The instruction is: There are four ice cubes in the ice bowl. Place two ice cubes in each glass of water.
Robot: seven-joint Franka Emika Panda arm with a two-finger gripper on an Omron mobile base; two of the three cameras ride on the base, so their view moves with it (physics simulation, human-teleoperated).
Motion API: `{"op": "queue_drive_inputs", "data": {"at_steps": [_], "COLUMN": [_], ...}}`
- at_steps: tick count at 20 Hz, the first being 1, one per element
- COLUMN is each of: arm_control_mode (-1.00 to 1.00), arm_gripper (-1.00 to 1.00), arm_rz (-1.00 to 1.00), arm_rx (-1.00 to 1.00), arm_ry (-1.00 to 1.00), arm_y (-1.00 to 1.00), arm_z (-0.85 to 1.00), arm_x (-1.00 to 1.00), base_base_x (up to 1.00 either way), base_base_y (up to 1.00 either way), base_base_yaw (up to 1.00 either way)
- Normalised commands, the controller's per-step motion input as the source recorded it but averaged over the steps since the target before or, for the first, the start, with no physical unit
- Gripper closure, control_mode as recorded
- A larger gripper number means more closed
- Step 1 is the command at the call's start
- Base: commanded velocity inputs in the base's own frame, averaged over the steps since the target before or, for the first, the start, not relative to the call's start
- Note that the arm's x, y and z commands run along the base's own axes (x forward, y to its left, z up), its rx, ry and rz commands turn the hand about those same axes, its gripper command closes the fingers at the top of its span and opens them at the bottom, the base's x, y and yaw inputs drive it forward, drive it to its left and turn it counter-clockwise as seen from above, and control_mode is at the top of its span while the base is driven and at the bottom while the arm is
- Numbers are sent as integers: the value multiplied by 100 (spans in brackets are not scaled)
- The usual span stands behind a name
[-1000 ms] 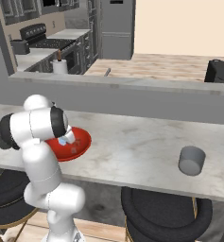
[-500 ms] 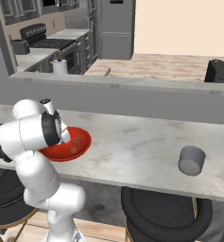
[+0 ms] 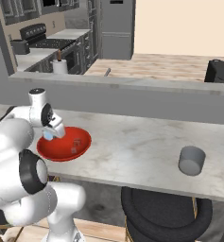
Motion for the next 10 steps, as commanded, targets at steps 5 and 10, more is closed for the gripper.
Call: {"op": "queue_drive_inputs", "data": {"at_steps": [5, 10], "arm_control_mode": [-100, -100], "arm_gripper": [100, 100], "arm_rz": [40, 43], "arm_rx": [2, 0], "arm_ry": [0, -6], "arm_y": [0, 6], "arm_z": [67, 39], "arm_x": [-68, -48], "base_base_x": [0, 0], "base_base_y": [0, 0], "base_base_yaw": [0, 0]}}
